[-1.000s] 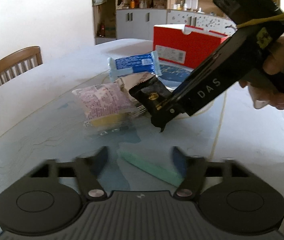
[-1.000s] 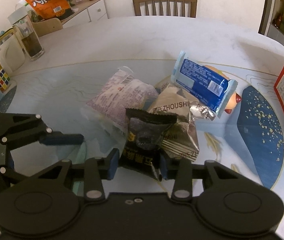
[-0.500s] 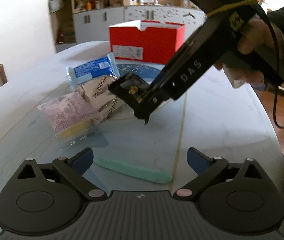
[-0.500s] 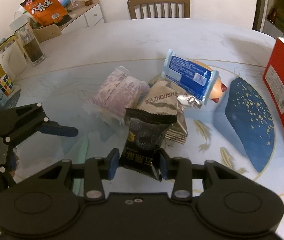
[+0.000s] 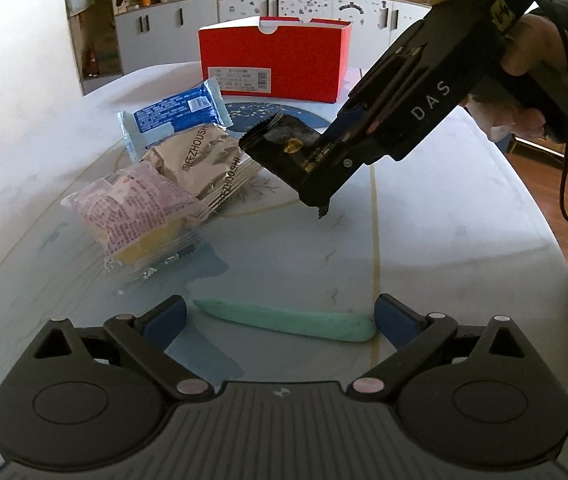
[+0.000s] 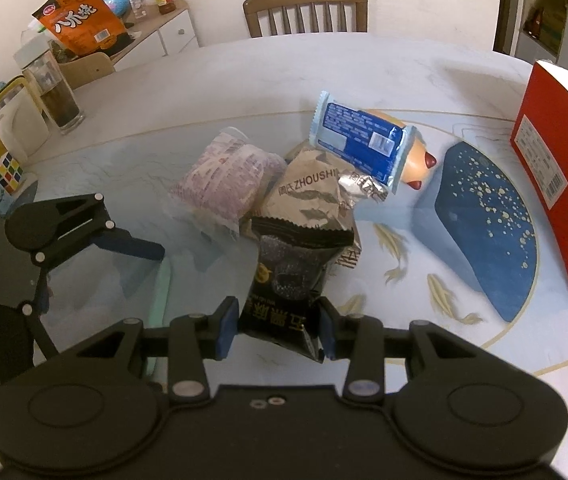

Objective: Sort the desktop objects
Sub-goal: 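Lift the black snack bag with the right gripper toward the shoebox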

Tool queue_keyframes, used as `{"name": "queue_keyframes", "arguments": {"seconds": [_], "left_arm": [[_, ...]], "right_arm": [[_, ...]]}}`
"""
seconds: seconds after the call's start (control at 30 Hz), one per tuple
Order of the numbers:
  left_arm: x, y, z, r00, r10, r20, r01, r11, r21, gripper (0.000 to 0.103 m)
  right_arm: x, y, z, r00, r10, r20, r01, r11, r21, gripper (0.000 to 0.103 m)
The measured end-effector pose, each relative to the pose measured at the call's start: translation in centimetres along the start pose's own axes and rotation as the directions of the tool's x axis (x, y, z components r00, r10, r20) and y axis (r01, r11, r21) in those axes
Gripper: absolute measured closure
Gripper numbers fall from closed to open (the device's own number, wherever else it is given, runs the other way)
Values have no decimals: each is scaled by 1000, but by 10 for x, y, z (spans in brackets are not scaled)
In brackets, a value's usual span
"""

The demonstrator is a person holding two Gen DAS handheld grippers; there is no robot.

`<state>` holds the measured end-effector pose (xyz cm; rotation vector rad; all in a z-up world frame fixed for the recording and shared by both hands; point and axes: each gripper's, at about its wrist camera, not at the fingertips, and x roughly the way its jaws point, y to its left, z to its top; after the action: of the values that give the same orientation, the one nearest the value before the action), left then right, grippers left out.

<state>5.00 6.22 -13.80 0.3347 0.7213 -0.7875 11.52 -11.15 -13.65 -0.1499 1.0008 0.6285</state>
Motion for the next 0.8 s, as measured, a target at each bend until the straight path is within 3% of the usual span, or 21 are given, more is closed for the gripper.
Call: {"name": "queue_keyframes", "arguments": {"seconds": [0.43, 0.8], "left_arm": [[1, 2, -1, 1000, -23, 21, 23, 1000, 22, 4], [-2, -5, -3, 998, 56, 39, -54, 997, -52, 6]], "right_arm": [[0, 0, -2, 1000, -17, -2, 17, 1000, 12, 62], [0, 0, 4, 1000, -21, 6, 21, 1000, 1, 62]]}}
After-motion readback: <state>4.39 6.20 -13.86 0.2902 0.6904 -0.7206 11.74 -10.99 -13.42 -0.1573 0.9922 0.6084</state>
